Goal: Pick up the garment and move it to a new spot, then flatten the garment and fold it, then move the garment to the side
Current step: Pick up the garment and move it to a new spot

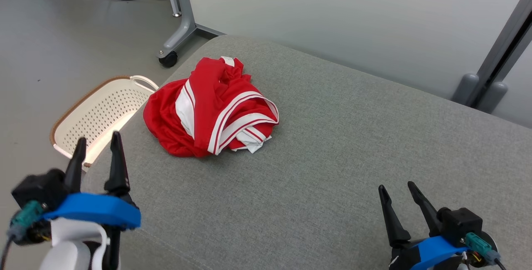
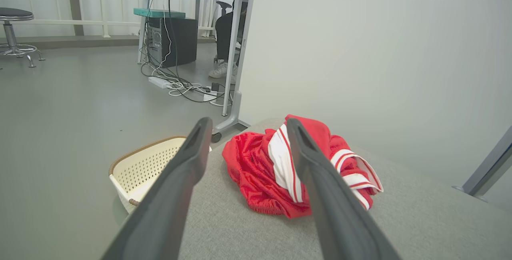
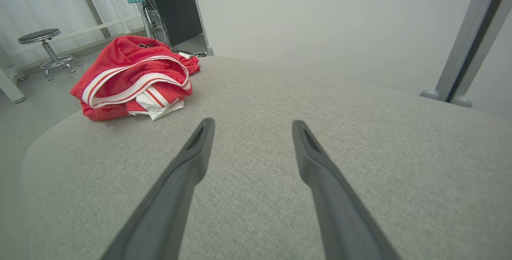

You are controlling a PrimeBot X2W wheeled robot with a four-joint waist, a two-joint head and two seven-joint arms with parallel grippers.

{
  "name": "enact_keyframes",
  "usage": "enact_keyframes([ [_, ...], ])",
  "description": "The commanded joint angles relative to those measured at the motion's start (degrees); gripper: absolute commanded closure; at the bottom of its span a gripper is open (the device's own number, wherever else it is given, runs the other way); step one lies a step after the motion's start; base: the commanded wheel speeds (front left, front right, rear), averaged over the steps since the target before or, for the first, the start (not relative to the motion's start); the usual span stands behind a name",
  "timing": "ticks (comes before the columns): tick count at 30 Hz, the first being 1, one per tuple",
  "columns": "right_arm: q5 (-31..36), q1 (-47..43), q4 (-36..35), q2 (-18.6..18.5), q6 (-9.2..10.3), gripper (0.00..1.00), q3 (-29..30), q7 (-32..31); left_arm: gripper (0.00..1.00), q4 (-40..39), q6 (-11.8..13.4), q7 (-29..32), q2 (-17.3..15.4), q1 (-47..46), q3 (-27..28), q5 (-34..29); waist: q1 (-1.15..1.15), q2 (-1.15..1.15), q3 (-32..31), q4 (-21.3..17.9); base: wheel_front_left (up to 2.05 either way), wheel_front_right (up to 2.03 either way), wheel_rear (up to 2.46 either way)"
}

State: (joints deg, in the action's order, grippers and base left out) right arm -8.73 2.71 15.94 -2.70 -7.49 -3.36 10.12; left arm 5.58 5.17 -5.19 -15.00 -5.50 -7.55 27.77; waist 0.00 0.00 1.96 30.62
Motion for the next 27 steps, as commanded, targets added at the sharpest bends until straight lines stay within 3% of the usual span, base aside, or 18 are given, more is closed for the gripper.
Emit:
enact_keyframes([
  [1, -0.1, -0.7, -0.2, -0.4, -0.01, 0.00, 0.2, 0.1, 0.00, -1.0, -0.3, 1.3, -0.6, -1.8, 0.4, 0.5, 0.00, 0.00, 0.1, 0.0, 0.00, 0.00, 0.00],
  [6, 0.1, -1.6, -1.3, -0.3, -0.01, 0.00, 1.5, 0.3, 0.00, -1.9, -1.4, 13.0, -3.9, -11.4, 0.8, 4.2, 0.00, 0.00, 1.1, -0.3, 0.00, 0.00, 0.00],
  [12, 1.5, 0.0, -3.7, -0.3, -0.02, 0.00, 0.5, -1.0, 0.00, 4.1, -0.9, 22.7, -7.1, -20.5, 3.6, 8.7, 0.00, 0.00, 4.9, -5.7, 0.00, 0.00, 0.00],
  [20, 3.4, 1.3, -7.9, -0.3, -0.02, 0.00, 0.5, -3.3, 0.00, 12.1, 0.1, 29.4, -11.6, -26.5, 7.8, 12.7, 0.00, 0.00, 11.6, -14.6, 0.00, 0.00, 0.00],
  [27, 4.2, 2.7, -11.0, -0.3, -0.01, 0.00, 1.7, -4.0, 0.00, 16.0, 0.7, 33.7, -14.4, -27.7, 8.9, 14.3, 0.00, 0.00, 16.7, -19.9, 0.00, 0.00, 0.00],
])
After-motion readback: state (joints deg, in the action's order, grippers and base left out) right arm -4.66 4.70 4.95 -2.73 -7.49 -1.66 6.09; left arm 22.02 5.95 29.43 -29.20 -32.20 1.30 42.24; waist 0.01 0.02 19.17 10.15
